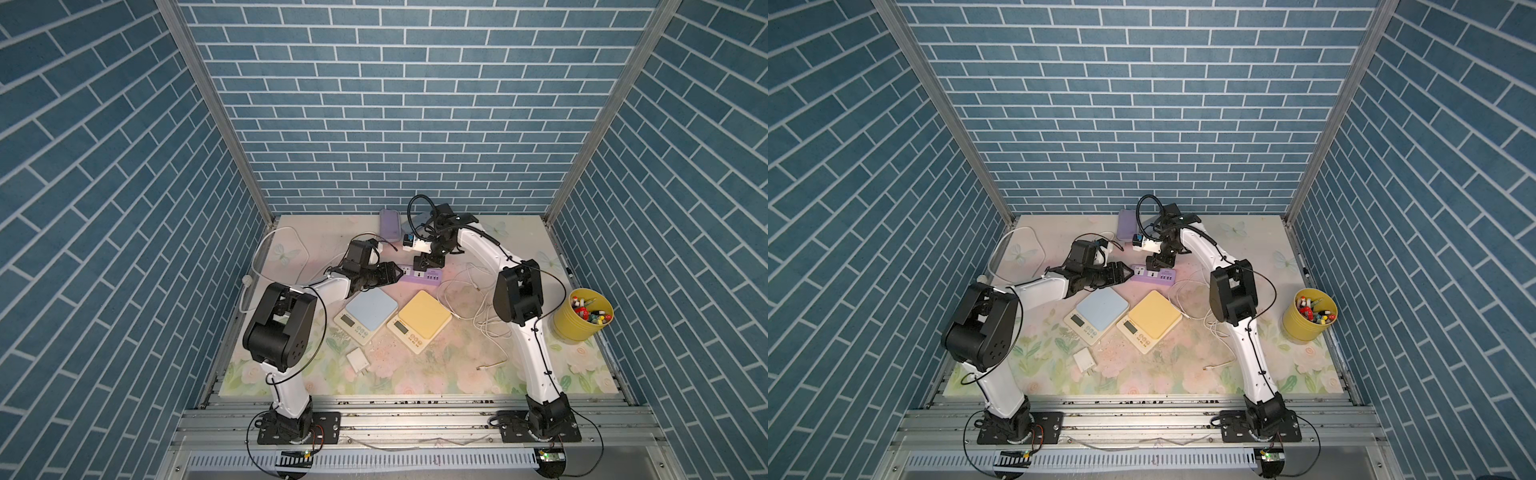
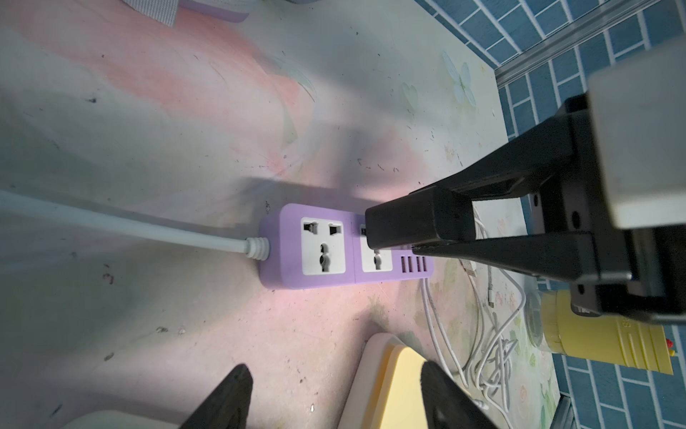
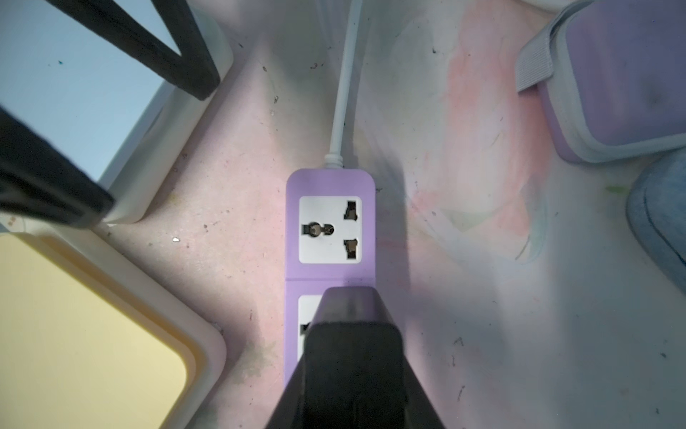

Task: Charge the electronic scale
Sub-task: Insert the plug into the socket, then pick up the charging cable from the center of the board.

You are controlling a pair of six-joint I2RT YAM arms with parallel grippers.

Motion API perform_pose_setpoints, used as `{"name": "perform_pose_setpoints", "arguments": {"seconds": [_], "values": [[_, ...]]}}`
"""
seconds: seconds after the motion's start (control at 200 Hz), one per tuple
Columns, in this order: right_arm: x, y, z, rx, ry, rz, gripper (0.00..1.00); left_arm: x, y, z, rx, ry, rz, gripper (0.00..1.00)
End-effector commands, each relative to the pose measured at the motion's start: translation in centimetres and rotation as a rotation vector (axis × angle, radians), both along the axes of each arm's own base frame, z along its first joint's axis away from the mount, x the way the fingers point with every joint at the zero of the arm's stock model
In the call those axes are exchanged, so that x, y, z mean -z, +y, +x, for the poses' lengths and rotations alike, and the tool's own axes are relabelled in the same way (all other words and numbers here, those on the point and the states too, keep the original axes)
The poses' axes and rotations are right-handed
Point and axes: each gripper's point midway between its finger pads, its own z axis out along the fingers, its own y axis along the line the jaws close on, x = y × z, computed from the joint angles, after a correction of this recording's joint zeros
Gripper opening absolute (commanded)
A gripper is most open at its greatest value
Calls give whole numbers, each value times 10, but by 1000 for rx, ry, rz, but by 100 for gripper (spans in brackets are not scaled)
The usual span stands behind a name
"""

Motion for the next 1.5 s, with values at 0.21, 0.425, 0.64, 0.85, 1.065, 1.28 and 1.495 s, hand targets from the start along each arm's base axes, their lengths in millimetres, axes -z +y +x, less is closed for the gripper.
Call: {"name": "perform_pose_setpoints", "arguments": {"seconds": [0.21, 0.425, 0.64, 0.85, 1.065, 1.28, 1.495], "values": [[39, -18, -29, -51, 112, -96, 0, 0, 0, 5, -2, 9, -5, 74], [77, -21, -45, -38, 204, -154, 0, 0, 0, 3, -7, 14, -9, 74], [74, -15, -42, 24, 209, -138, 6, -6, 2, 0, -7, 2, -2, 74], [-2, -3, -4, 170, 43, -52, 50, -18, 6, 1, -4, -26, 25, 74], [-95, 0, 11, 266, -123, 87, 60, -35, 13, -2, -10, -69, 59, 74], [-135, -18, -12, 411, -112, 150, 62, -43, 20, -14, -14, -92, 96, 74], [-102, -67, -60, 768, 31, 146, 56, -35, 0, -34, 58, -101, 200, 74]]}}
